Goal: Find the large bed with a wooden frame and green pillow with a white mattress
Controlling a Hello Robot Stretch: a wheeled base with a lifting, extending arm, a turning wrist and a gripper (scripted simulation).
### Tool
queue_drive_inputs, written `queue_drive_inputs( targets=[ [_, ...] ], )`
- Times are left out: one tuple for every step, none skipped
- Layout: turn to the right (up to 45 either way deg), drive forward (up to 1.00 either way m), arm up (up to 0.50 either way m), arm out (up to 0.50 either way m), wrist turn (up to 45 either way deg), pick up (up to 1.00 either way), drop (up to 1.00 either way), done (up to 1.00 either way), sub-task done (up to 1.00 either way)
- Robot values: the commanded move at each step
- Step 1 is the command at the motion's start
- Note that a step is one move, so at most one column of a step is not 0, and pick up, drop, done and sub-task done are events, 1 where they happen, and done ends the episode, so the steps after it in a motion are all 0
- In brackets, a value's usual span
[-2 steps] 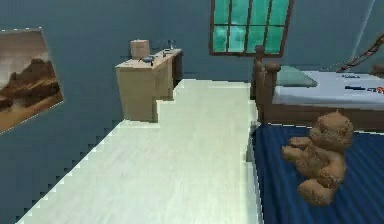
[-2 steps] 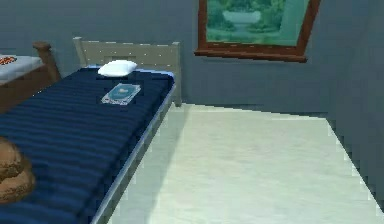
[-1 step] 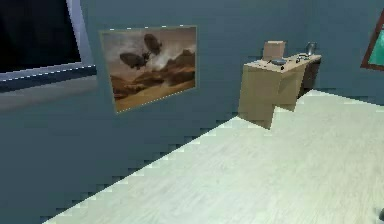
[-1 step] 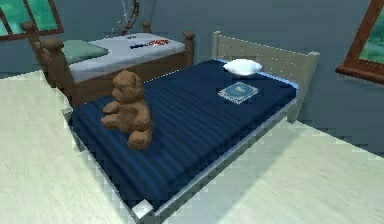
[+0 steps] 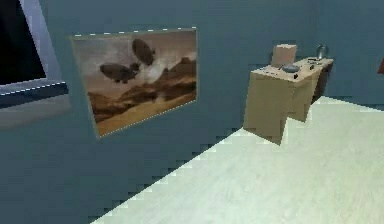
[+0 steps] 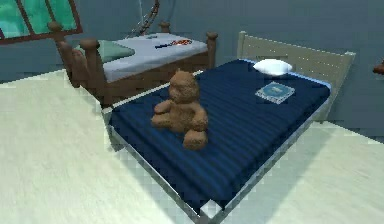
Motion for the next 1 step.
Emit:
queue_drive_inputs(
  targets=[
    [27.0, 0.0, 0.0, 0.0, 0.0, 0.0, 0.0, 0.0, 0.0]
  ],
)
